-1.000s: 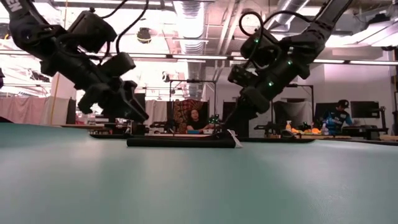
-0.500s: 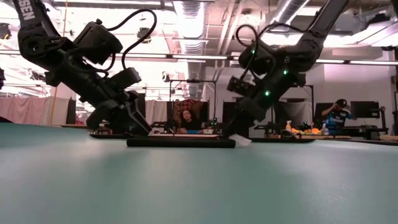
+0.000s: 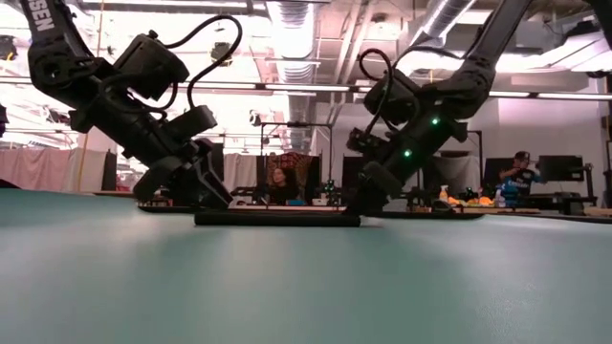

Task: Roll napkin
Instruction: Roll the black table napkin

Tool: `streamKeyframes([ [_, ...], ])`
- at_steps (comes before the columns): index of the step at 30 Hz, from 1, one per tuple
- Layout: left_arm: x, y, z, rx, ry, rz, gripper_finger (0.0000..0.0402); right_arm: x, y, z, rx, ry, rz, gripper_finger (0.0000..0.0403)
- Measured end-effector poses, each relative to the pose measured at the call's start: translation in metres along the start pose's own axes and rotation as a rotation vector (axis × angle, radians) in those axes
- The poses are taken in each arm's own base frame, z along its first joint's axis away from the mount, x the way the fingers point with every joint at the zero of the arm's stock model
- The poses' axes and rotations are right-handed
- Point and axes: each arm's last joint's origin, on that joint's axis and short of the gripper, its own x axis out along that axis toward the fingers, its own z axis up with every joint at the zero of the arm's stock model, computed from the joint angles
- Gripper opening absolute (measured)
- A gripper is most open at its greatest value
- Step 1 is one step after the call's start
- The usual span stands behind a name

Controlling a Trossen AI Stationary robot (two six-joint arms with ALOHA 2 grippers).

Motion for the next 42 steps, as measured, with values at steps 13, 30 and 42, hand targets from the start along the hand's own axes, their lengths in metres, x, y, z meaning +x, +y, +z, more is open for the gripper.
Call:
streamKeyframes([
  [13, -0.005, -0.005, 0.008, 0.060, -0.056, -0.025, 0.0130, -0.022, 0.003, 0.024, -0.087, -0.142, 0.079, 0.0139],
  [30, -0.003, -0.006, 0.007, 0.287, -0.052, -0.026, 0.0130, 0.002, 0.009, 0.007, -0.195, -0.124, 0.224, 0.0161],
  [42, -0.008, -0.014, 0.001, 0.377, 0.025, -0.122, 0.0196, -0.009, 0.033, 0.007, -0.364, -0.079, 0.281, 0.0264],
])
